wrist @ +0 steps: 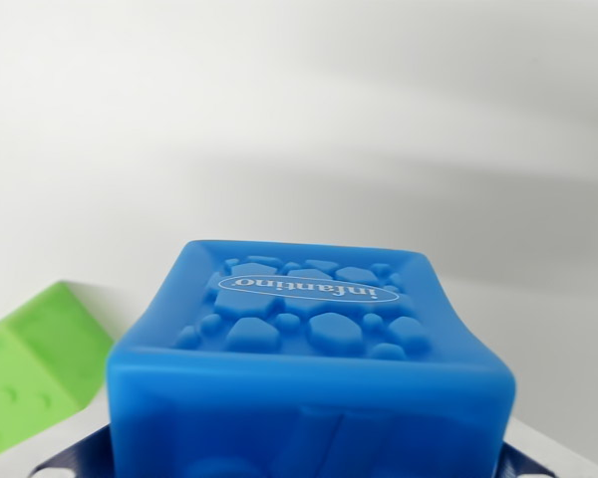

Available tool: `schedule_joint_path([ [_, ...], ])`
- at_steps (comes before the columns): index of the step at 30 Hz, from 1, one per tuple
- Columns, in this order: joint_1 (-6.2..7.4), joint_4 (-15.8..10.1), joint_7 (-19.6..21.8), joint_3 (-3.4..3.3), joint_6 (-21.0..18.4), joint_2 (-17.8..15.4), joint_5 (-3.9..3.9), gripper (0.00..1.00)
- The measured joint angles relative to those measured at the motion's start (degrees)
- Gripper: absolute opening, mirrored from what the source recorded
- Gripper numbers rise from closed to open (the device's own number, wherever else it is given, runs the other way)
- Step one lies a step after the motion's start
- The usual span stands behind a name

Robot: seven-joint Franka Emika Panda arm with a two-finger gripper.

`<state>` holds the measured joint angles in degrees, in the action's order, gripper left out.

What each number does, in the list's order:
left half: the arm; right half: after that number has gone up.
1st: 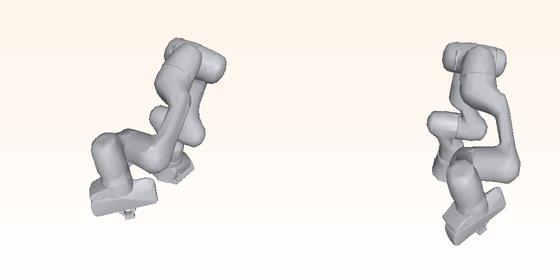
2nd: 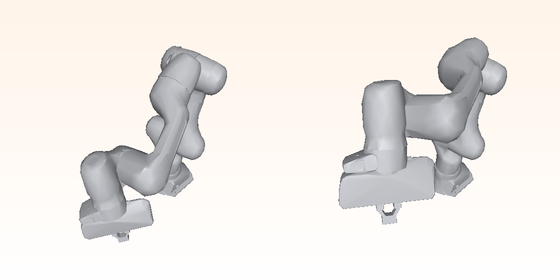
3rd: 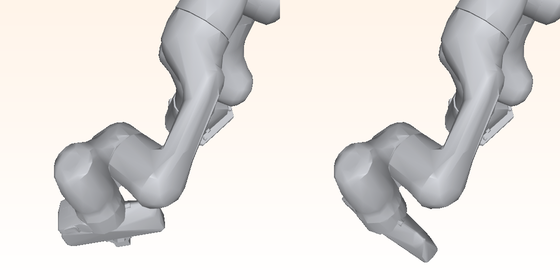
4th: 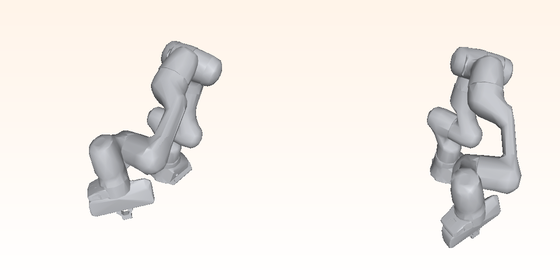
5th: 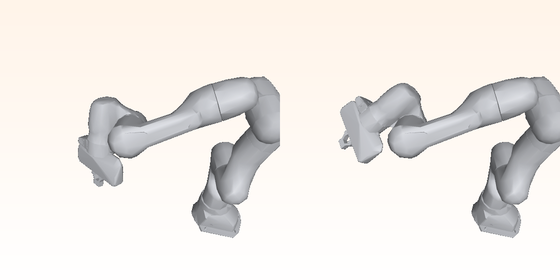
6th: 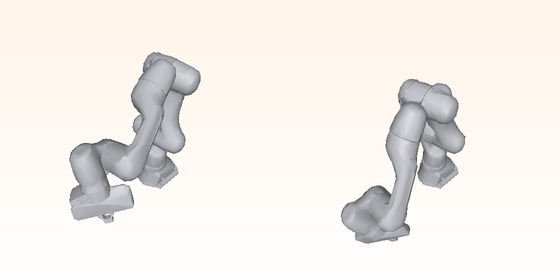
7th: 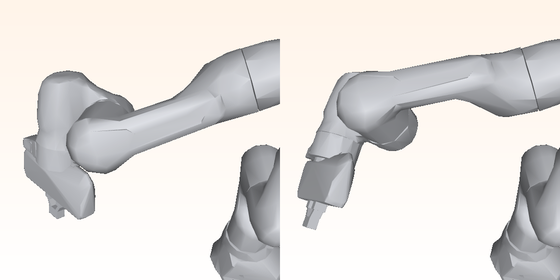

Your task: Stack cube

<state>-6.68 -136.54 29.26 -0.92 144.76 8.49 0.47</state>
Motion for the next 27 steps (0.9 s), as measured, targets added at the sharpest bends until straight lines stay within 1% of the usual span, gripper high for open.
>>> schedule_joint_path([
  [7, 0.53, -1.8, -1.8, 0.47, 0.5, -1.3, -0.1, 0.0],
  [27, 2.5, -7.3, -7.6, 2.08, 2.1, -5.3, -0.31, 0.0],
])
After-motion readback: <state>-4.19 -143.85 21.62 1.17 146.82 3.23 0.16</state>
